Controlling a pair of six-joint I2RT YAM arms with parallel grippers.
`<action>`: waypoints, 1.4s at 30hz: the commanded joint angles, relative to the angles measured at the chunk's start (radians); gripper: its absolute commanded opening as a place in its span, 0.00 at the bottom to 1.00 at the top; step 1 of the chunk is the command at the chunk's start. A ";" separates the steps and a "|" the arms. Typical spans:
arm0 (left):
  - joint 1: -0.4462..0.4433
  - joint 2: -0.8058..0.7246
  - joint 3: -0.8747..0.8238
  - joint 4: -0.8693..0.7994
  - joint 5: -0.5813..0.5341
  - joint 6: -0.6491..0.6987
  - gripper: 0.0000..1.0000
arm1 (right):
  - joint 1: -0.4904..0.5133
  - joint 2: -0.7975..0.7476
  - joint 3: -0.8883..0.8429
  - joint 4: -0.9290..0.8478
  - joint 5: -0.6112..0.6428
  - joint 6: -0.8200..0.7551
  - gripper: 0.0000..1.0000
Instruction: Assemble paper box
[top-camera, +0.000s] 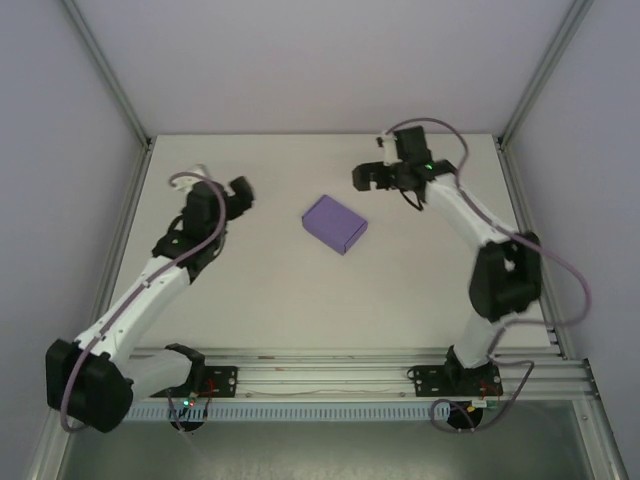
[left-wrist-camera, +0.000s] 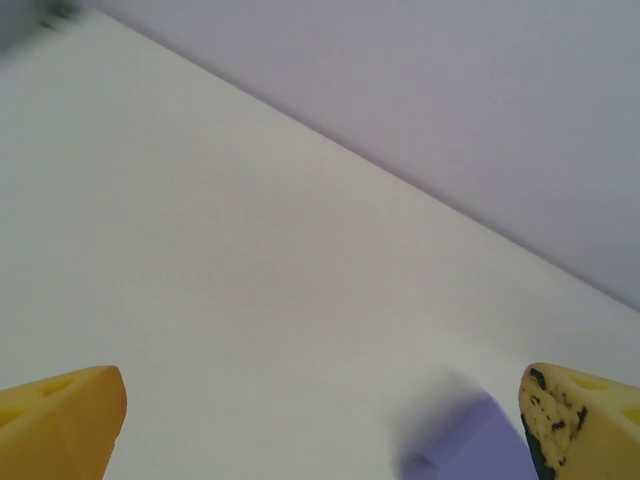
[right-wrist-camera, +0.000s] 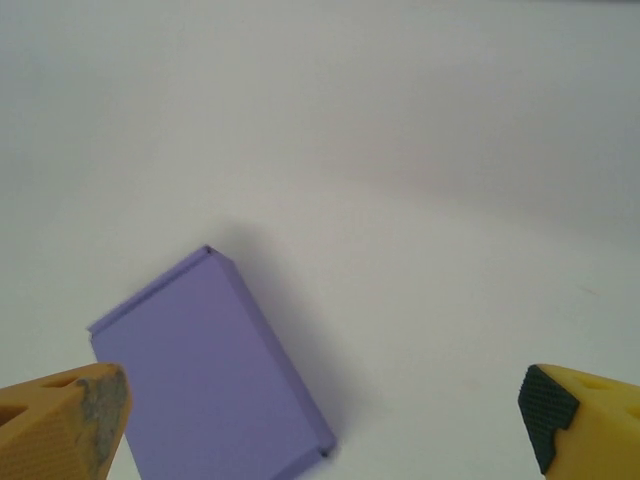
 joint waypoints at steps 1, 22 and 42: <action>0.090 0.019 -0.137 0.081 -0.082 0.173 1.00 | -0.051 -0.187 -0.302 0.244 0.196 0.090 1.00; 0.269 0.435 -0.580 1.281 0.100 0.529 1.00 | -0.297 -0.134 -0.995 1.246 0.358 0.103 1.00; 0.258 0.408 -0.527 1.141 0.143 0.547 1.00 | -0.300 -0.151 -0.989 1.201 0.366 0.108 1.00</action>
